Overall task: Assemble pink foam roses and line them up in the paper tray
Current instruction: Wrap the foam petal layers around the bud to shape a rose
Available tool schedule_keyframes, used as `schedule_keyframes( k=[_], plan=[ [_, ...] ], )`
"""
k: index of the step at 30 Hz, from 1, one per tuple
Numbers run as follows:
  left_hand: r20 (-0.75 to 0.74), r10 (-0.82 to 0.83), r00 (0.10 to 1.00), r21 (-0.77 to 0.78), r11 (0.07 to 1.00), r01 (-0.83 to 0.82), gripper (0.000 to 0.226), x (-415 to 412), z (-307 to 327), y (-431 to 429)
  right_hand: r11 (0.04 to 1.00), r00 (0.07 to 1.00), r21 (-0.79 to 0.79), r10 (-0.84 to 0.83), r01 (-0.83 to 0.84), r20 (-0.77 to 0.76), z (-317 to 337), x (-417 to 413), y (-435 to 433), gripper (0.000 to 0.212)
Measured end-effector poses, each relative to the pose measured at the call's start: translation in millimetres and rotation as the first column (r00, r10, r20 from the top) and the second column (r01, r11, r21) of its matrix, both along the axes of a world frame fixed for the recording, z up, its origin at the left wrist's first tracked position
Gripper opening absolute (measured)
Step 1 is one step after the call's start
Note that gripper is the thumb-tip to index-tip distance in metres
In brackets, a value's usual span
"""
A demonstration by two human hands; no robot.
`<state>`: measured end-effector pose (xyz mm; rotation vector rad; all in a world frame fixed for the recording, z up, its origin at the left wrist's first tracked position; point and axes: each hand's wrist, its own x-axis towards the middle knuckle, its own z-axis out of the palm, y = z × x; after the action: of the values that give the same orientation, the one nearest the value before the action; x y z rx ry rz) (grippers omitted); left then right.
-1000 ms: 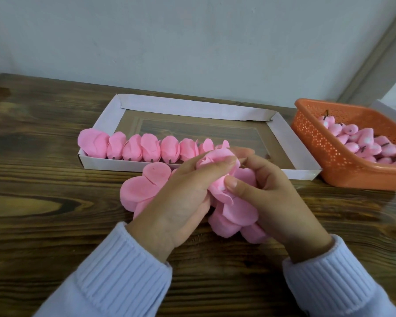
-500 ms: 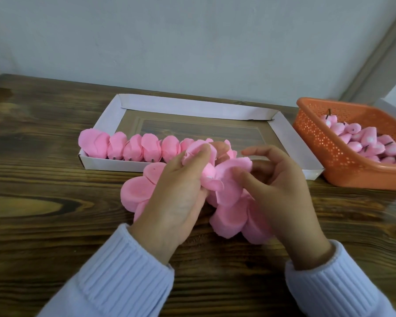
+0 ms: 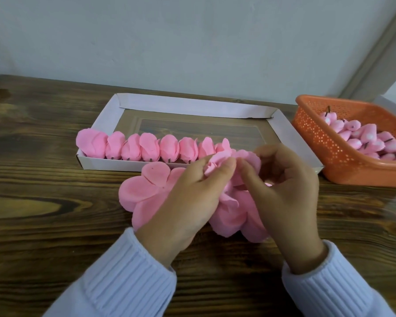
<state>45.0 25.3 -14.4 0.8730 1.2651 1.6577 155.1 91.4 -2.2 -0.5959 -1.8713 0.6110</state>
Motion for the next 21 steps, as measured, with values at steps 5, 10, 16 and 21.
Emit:
schedule_keyframes(
  k=[5,10,16,21],
  plan=[
    [0.087,0.059,0.994,-0.009,0.998,-0.058,0.024,0,4,0,0.980,0.984,-0.098,0.169,-0.173,-0.050,1,-1,-2,0.011],
    [0.409,0.087,0.908,0.080,0.988,-0.131,0.024,-9,8,2,0.908,0.963,-0.334,0.269,-0.252,0.003,0,0,1,0.027],
    [0.618,0.157,0.770,0.092,0.959,-0.269,0.023,-16,11,4,0.980,0.930,-0.119,0.190,-0.160,0.314,-4,-1,0,0.014],
    [0.467,0.214,0.858,0.095,0.952,-0.290,0.018,-10,10,3,0.994,0.977,0.020,0.102,-0.108,0.189,-3,-3,-7,0.009]
  ],
)
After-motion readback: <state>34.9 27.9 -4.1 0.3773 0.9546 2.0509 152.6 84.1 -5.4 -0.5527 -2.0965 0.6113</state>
